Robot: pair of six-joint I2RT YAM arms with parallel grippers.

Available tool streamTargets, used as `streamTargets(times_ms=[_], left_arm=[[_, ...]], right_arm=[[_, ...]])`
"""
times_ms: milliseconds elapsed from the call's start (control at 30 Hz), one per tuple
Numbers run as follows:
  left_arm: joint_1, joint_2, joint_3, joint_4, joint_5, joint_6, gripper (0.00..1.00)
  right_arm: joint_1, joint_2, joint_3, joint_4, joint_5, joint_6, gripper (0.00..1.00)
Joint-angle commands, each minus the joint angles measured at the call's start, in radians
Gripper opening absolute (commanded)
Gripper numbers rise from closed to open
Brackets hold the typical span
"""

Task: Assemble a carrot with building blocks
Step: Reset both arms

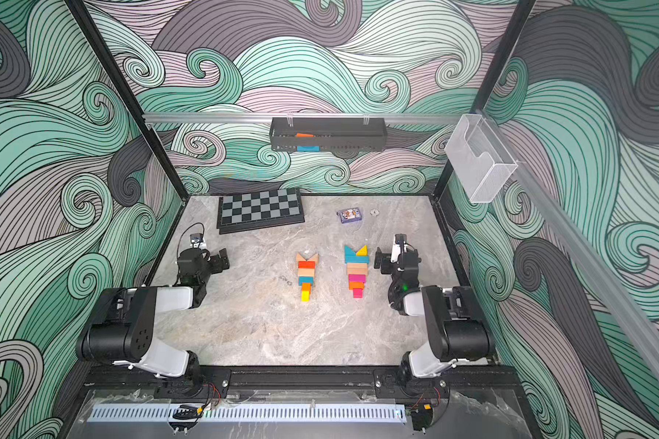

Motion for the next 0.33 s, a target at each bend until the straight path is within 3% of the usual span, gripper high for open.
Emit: streamTargets(times_ms=[0,300], left_arm=[[-0.001,0.003,0.025,-0.015,-0.012,0.012,0.99],[-0.001,0.004,0.026,-0.017,-0.014,0.012,0.98]], right_arm=[[0.003,-0.001,-0.005,0.037,-0.004,-0.017,0.99],[0.003,-0.001,-0.005,0.038,-0.004,-0.016,0.99]])
